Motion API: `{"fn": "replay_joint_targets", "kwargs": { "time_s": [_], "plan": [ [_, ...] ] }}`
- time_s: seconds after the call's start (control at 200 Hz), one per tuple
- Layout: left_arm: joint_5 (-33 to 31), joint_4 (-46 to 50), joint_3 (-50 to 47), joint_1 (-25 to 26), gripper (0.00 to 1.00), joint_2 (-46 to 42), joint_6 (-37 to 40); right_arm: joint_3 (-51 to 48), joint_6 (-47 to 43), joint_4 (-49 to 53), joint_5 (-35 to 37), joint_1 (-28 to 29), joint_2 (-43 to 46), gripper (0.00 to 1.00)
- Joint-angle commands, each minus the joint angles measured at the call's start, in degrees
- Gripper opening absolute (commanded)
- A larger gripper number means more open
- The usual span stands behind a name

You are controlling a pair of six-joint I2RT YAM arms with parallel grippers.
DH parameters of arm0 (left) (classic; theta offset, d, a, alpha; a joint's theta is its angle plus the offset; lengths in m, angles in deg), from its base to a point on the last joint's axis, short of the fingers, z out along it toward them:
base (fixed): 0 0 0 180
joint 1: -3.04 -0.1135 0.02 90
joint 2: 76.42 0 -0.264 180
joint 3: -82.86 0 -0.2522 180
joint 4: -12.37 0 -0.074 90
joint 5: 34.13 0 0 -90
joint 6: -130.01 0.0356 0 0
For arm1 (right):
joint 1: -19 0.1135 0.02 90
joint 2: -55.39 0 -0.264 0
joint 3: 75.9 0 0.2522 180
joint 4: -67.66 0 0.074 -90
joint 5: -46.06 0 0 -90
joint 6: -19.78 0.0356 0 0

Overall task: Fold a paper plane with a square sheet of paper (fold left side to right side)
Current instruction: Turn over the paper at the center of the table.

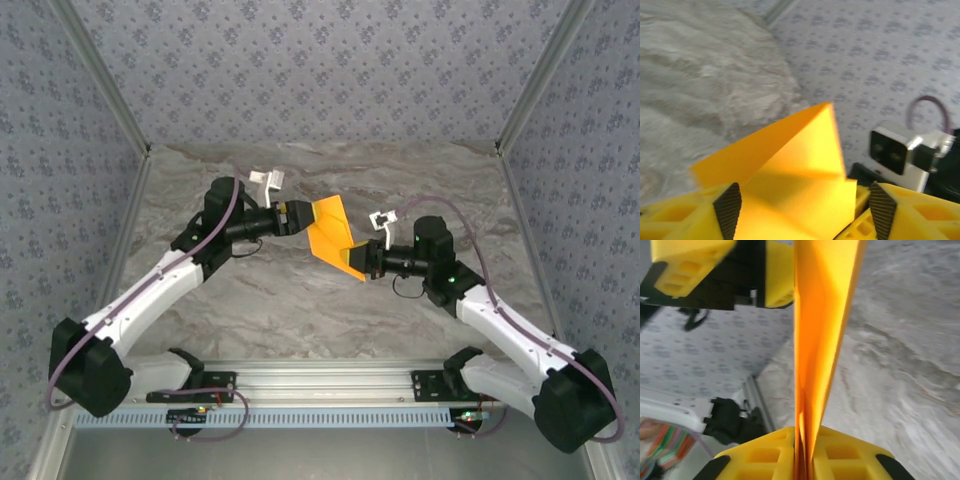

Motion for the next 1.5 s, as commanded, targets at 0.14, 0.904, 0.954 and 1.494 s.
{"fn": "replay_joint_targets", "kwargs": {
  "time_s": [0.14, 0.904, 0.954, 1.494],
  "plan": [
    [-21.8, 20.4, 1.4, -0.3, 0.77, -9.2, 11.8, 9.8, -17.7, 35.9, 39.8, 11.9, -2.9, 0.02],
    [-34.5, 26.4, -3.6, -0.9, 0.79, -20.6, 12.8, 40.5, -15.3, 68.6, 95.7, 40.5, -61.2, 0.01],
    [-34.4, 26.3, -3.8, -0.9, 0.79, -20.5, 12.6, 40.7, -15.7, 67.8, 94.4, 41.1, -62.2, 0.02],
    [-13.2, 9.9, -14.9, -7.3, 0.8, -14.0, -0.6, 24.2, -21.4, 44.7, 59.6, 39.3, -30.9, 0.77]
  ]
}}
